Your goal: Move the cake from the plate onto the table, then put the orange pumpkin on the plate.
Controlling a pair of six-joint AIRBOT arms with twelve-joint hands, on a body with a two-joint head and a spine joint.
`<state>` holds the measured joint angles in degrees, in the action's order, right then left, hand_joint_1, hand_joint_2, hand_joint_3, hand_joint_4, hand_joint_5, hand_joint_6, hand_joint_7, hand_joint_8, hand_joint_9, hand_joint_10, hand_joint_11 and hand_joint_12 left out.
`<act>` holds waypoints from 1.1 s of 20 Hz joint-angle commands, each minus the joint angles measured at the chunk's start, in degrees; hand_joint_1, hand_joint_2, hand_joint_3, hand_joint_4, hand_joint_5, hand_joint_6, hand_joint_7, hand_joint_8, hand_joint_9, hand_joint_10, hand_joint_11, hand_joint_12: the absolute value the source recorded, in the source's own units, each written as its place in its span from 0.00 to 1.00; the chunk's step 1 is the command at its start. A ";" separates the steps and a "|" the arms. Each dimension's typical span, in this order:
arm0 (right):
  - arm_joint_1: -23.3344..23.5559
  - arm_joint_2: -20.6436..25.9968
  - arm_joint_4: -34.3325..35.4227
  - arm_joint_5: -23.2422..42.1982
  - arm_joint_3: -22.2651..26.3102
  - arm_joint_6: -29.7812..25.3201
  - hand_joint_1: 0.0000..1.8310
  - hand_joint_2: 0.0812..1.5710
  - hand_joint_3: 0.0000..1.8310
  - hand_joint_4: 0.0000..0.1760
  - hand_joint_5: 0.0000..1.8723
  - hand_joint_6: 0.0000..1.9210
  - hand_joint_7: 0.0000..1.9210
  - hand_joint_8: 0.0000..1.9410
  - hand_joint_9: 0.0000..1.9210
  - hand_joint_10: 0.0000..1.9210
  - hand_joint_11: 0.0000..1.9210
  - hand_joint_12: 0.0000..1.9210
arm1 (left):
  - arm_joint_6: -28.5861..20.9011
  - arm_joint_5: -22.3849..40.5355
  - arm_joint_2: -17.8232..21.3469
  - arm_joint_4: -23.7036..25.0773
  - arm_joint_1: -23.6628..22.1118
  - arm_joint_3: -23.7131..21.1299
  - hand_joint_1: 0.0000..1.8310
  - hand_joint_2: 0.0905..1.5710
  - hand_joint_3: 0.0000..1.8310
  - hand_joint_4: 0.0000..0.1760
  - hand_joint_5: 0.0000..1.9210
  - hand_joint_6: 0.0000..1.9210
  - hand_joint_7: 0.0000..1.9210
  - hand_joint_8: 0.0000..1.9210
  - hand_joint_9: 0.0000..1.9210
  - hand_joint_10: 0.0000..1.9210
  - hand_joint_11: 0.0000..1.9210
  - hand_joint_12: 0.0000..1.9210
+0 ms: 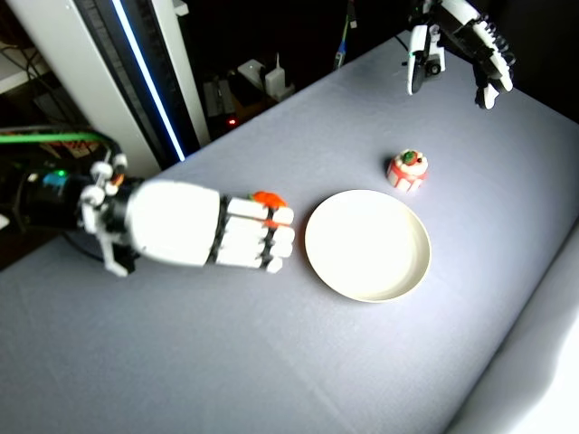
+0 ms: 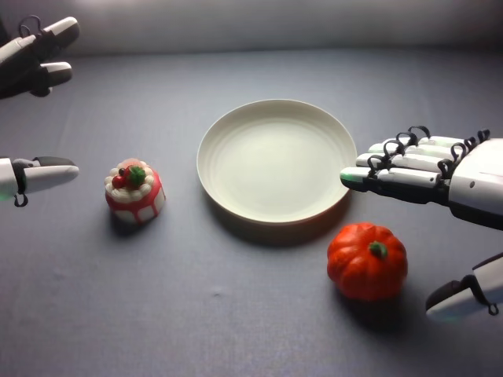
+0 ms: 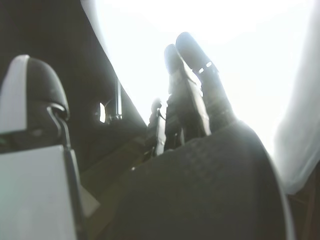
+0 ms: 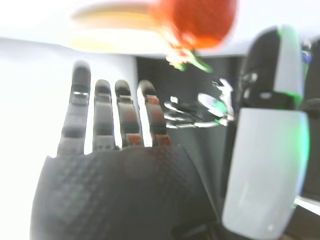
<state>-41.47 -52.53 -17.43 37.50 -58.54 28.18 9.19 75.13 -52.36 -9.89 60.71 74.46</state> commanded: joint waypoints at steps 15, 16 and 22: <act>-1.53 -4.86 1.27 9.76 -1.50 -2.34 0.44 0.49 0.00 0.00 0.03 0.00 0.02 0.00 0.00 0.00 0.00 0.00 | -0.20 5.80 -0.57 -1.81 -0.74 0.37 0.71 0.71 0.00 0.00 0.02 0.00 0.08 0.01 0.30 0.01 0.07 0.61; -1.94 -5.34 1.80 9.76 -1.84 -2.36 0.45 0.49 0.00 0.00 0.02 0.00 0.01 0.00 0.00 0.00 0.00 0.00 | -0.20 5.80 -0.56 -1.79 -0.79 0.39 0.69 0.71 0.00 0.00 0.02 0.00 0.08 0.00 0.31 0.01 0.01 0.49; -4.20 -8.17 5.70 10.38 -4.25 -2.89 0.48 0.52 0.00 0.33 0.08 0.00 0.07 0.00 0.06 0.01 0.00 0.30 | -0.20 5.77 -0.55 -1.51 -1.05 0.46 0.59 0.68 0.00 0.00 0.13 0.00 0.11 0.00 0.12 0.02 0.00 0.54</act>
<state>-46.04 -60.64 -12.38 41.15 -62.89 25.69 9.19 74.13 -53.08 -9.69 60.20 74.52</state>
